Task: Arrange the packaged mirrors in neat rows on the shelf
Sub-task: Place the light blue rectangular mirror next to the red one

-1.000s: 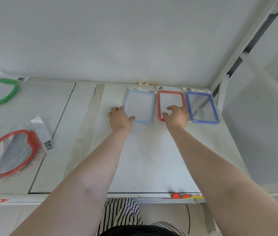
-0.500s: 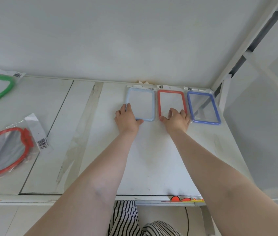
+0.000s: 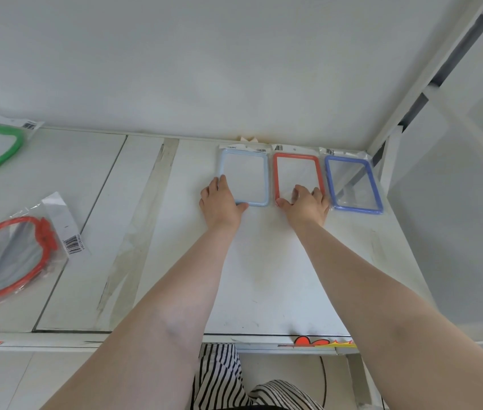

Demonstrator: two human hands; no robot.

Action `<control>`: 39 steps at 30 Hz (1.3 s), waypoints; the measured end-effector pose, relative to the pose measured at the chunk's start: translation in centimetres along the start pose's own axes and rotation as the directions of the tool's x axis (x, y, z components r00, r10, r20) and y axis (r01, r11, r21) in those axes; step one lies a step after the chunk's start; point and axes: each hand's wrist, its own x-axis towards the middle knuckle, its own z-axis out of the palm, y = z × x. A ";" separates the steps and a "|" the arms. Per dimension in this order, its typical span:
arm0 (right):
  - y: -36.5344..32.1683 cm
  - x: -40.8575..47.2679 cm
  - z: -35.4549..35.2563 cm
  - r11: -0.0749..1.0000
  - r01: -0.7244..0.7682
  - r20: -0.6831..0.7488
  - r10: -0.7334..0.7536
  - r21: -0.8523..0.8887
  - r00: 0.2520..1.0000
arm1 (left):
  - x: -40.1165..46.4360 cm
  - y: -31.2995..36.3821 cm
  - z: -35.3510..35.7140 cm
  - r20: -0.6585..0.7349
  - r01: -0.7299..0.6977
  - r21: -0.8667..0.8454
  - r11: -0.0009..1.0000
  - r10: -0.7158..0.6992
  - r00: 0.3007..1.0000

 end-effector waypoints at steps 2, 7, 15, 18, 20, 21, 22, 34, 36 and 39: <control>0.0 0.1 0.0 1.000 -0.008 -0.002 0.008 0.025 1.000 | 0.1 0.1 -0.2 0.008 0.000 -0.004 1.000 0.000 1.000; -0.6 -0.4 -0.7 0.993 -0.013 -0.016 0.015 0.119 1.000 | -0.1 0.6 -1.4 0.021 0.005 0.012 1.000 -0.005 1.000; -2.0 -5.6 -5.1 0.957 0.062 0.173 -0.114 0.282 0.978 | -4.9 0.7 -7.3 0.064 -0.067 0.048 0.997 0.063 0.996; -2.7 -8.9 -5.8 0.940 0.137 0.258 -0.223 0.313 0.940 | -8.2 -0.7 -9.8 0.077 -0.025 0.075 0.997 0.019 0.997; -3.3 -11.1 -6.1 0.935 0.176 0.310 -0.273 0.307 0.911 | -10.4 -1.6 -11.4 0.078 0.008 0.092 0.996 -0.015 0.997; -3.6 -12.2 -6.2 0.933 0.201 0.333 -0.299 0.298 0.895 | -11.4 -2.0 -12.1 0.076 0.016 0.100 0.995 -0.023 0.997; -3.9 -13.2 -6.2 0.930 0.233 0.349 -0.327 0.285 0.878 | -12.4 -2.4 -12.8 0.074 0.021 0.110 0.994 -0.029 0.997; -9.6 -22.9 -3.7 0.870 0.438 0.439 -0.493 0.226 0.752 | -19.7 -11.6 -20.0 0.017 0.131 0.113 0.985 -0.134 0.991; -11.5 -24.6 -2.7 0.859 0.461 0.439 -0.510 0.221 0.739 | -20.4 -13.9 -21.6 0.006 0.135 0.103 0.985 -0.136 0.991; -14.8 -27.8 -0.8 0.841 0.495 0.438 -0.538 0.219 0.721 | -21.3 -17.9 -24.4 -0.021 0.138 0.115 0.984 -0.137 0.990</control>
